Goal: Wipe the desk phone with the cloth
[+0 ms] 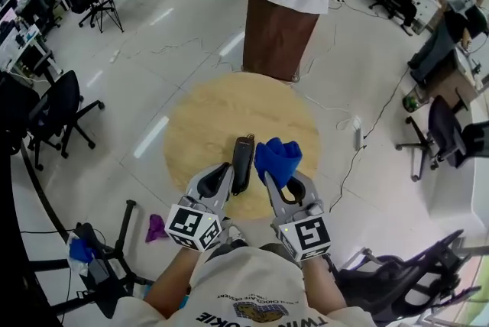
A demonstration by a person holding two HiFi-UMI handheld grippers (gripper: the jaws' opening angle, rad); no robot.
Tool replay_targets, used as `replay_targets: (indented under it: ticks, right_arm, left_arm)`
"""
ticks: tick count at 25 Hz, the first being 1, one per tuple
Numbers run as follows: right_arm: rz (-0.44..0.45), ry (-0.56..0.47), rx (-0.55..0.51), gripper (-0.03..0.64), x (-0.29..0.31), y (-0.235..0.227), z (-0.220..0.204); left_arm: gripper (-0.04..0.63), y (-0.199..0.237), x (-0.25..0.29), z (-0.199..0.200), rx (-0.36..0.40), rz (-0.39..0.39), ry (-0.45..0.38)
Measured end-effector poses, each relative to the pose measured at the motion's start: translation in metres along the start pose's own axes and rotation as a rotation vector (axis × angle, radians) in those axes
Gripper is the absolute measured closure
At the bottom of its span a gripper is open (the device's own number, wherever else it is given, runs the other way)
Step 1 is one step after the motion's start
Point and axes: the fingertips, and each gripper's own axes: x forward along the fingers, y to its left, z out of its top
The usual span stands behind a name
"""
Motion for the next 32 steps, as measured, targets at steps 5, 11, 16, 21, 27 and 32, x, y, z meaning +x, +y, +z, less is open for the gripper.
replay_targets:
  ticks: [5, 11, 16, 21, 27, 32]
  right_arm:
    - [-0.014, 0.001, 0.006, 0.558, 0.006, -0.018, 0.000]
    - [0.002, 0.002, 0.029, 0.558, 0.008, -0.038, -0.006]
    - [0.010, 0.015, 0.032, 0.558, 0.011, -0.048, -0.010]
    - [0.004, 0.029, 0.050, 0.558, 0.005, -0.058, -0.020]
    - [-0.018, 0.037, 0.063, 0.557, -0.003, -0.075, -0.028]
    - [-0.037, 0.036, 0.075, 0.557, -0.007, -0.087, -0.031]
  left_arm:
    - [0.586, 0.002, 0.022, -0.013, 0.011, -0.007, 0.052]
    - [0.534, 0.011, 0.044, -0.043, 0.031, 0.036, 0.165]
    - [0.438, 0.025, 0.064, -0.102, 0.063, 0.082, 0.387]
    - [0.387, 0.048, 0.082, -0.163, 0.041, 0.142, 0.595]
    - [0.324, 0.061, 0.098, -0.202, 0.069, 0.174, 0.791]
    - [0.319, 0.069, 0.106, -0.208, 0.129, 0.199, 0.848]
